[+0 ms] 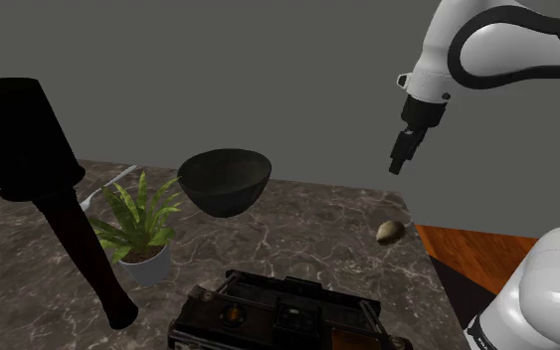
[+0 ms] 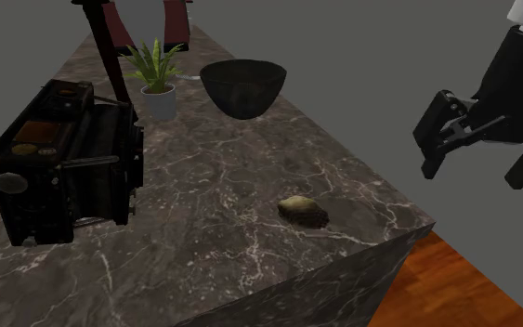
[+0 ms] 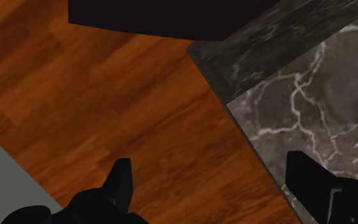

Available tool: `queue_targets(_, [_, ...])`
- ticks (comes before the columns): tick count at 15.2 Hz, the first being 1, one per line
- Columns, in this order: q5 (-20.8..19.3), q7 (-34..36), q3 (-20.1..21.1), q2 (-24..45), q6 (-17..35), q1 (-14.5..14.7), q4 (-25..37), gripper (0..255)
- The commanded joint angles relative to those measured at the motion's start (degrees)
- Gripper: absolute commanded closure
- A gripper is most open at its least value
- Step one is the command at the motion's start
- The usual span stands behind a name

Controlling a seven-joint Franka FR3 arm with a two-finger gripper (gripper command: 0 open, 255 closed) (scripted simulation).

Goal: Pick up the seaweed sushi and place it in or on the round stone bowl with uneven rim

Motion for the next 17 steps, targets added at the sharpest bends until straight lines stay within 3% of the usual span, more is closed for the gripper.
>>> queue_targets(1, [0.0, 0.0, 0.0, 0.0, 0.0, 0.0, 0.0, 0])
queue_targets(9, [0.4, 6.1, 14.0, -5.6, -1.8, 6.3, -1.1, 0])
queue_targets(17, [1.3, 12.1, 28.9, -6.9, -3.7, 12.3, 0.2, 0])
